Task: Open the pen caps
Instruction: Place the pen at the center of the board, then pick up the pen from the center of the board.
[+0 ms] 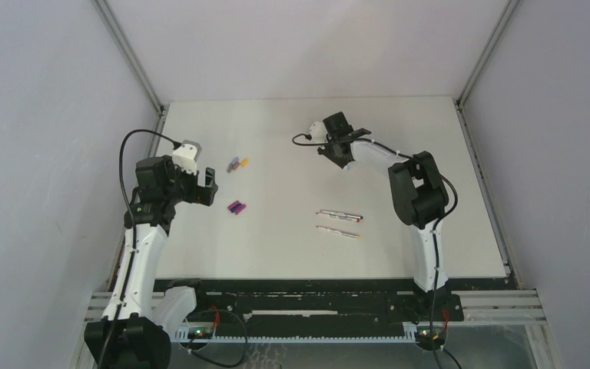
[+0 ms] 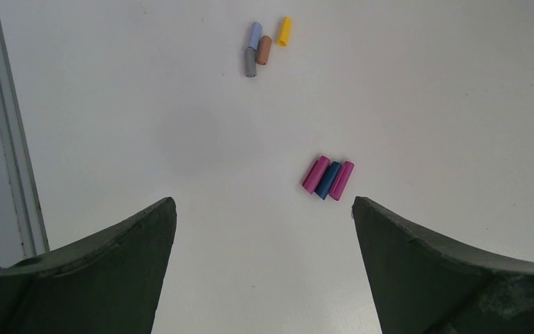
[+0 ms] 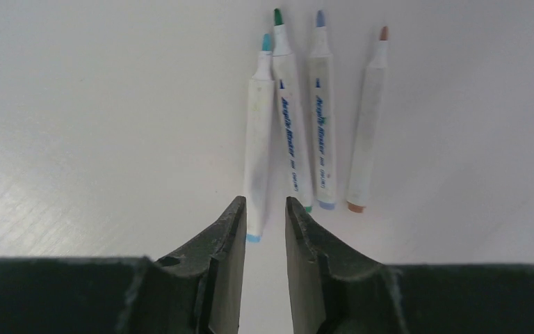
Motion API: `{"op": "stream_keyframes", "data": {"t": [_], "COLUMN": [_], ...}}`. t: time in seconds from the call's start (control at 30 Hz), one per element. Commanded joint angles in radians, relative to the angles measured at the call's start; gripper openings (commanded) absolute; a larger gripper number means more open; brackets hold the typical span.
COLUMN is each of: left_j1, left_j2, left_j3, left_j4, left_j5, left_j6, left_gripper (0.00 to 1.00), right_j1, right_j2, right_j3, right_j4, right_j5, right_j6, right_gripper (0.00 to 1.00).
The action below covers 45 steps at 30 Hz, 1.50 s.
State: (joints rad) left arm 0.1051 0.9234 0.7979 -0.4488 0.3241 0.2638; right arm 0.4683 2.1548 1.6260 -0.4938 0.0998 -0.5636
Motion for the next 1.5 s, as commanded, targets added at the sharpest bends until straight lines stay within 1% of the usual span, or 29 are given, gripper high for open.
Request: {"op": "stream_keyframes", "data": {"t": [0.0, 0.23, 0.47, 0.7, 0.9, 1.27, 1.47], "left_j1": [0.008, 0.007, 0.007, 0.008, 0.007, 0.009, 0.008], "left_j2": [-0.015, -0.029, -0.039, -0.046, -0.058, -0.056, -0.061], "left_j3": [-0.023, -0.026, -0.027, -0.028, -0.035, -0.036, -0.037], "left_j4": [0.038, 0.037, 0.038, 0.038, 0.043, 0.047, 0.047], "left_j5": [-0.003, -0.004, -0.003, 0.001, -0.003, 0.000, -0.002], "left_j6": [-0.003, -0.004, -0.003, -0.004, -0.006, -0.004, -0.002], "left_gripper": [1.00, 1.00, 1.00, 1.00, 1.00, 1.00, 1.00], "right_j1": [0.007, -0.019, -0.082, -0.163, -0.241, -0.332, -0.358], "right_j2": [-0.140, -0.210, -0.237, -0.282, -0.284, -0.279, -0.244], "right_j3": [0.006, 0.003, 0.040, -0.027, -0.072, -0.185, -0.192], "right_j4": [0.023, -0.019, -0.201, -0.319, -0.406, -0.426, -0.433], "right_j5": [0.002, -0.018, -0.075, -0.101, -0.112, -0.080, -0.060], "right_j6": [0.004, 0.000, -0.024, -0.050, -0.075, -0.123, -0.130], "right_gripper": [0.26, 0.29, 0.29, 0.29, 0.28, 0.28, 0.28]}}
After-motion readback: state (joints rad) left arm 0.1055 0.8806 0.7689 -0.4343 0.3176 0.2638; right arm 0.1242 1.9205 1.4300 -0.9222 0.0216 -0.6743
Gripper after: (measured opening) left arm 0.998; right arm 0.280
